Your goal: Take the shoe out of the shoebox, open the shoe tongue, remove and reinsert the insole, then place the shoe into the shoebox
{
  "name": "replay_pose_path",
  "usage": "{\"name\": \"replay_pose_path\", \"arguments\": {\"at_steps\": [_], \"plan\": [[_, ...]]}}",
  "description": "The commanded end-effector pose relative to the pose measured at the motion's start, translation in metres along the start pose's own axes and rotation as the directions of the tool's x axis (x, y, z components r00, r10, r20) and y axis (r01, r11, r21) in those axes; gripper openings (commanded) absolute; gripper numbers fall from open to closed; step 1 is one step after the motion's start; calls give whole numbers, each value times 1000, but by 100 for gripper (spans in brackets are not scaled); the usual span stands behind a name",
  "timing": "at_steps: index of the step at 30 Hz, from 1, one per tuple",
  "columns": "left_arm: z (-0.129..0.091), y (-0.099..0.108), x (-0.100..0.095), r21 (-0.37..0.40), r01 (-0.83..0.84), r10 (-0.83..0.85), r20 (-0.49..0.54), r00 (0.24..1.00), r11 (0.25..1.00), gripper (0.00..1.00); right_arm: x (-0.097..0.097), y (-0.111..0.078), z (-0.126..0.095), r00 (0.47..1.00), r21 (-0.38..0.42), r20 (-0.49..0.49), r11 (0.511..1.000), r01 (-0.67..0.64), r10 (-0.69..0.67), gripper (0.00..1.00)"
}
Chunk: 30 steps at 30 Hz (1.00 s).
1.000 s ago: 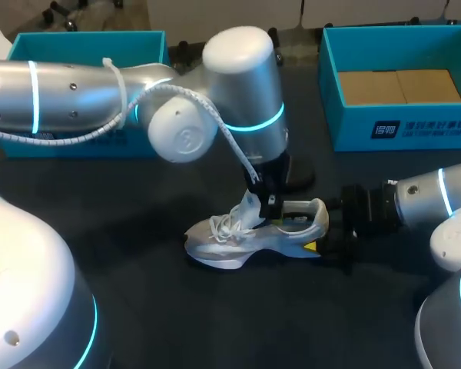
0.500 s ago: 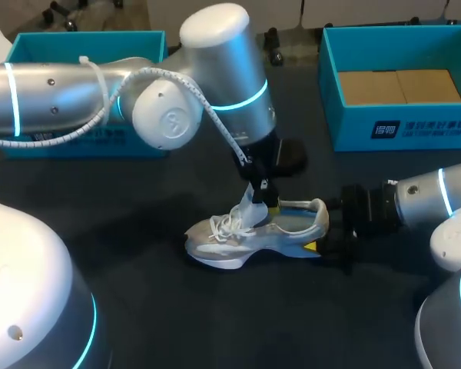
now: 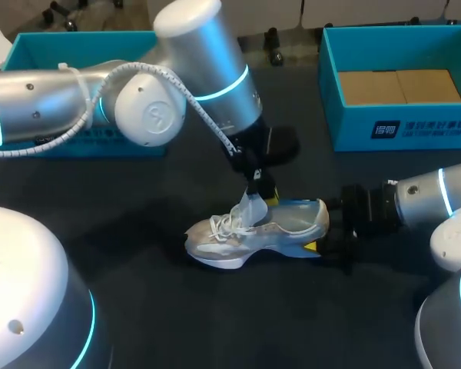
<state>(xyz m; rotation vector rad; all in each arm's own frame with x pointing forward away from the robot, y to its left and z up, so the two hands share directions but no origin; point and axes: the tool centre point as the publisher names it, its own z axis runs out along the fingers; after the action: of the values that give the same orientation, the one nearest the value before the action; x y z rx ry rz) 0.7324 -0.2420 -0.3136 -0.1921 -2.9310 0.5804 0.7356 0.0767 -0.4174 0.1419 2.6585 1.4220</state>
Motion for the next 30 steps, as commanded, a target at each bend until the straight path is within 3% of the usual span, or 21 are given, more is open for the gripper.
{"name": "replay_pose_path", "arguments": {"at_steps": [1, 9, 21, 30], "plan": [[-5, -1, 4, 2, 3, -3, 11, 1000, 1000, 0, 1, 0, 2, 1000, 2, 1, 1000, 1, -1, 0], [-8, -2, 5, 3, 12, -12, 43, 999, 1000, 0, 1, 0, 2, 1000, 2, 1, 1000, 1, -1, 0], [-5, -20, 11, 24, 121, -122, 32, 992, 992, 0, 1, 0, 2, 1000, 2, 1, 1000, 1, -1, 0], [-3, -8, 6, -71, 106, -97, 115, 989, 992, 0, 1, 0, 2, 1000, 2, 1, 1000, 1, -1, 0]]}}
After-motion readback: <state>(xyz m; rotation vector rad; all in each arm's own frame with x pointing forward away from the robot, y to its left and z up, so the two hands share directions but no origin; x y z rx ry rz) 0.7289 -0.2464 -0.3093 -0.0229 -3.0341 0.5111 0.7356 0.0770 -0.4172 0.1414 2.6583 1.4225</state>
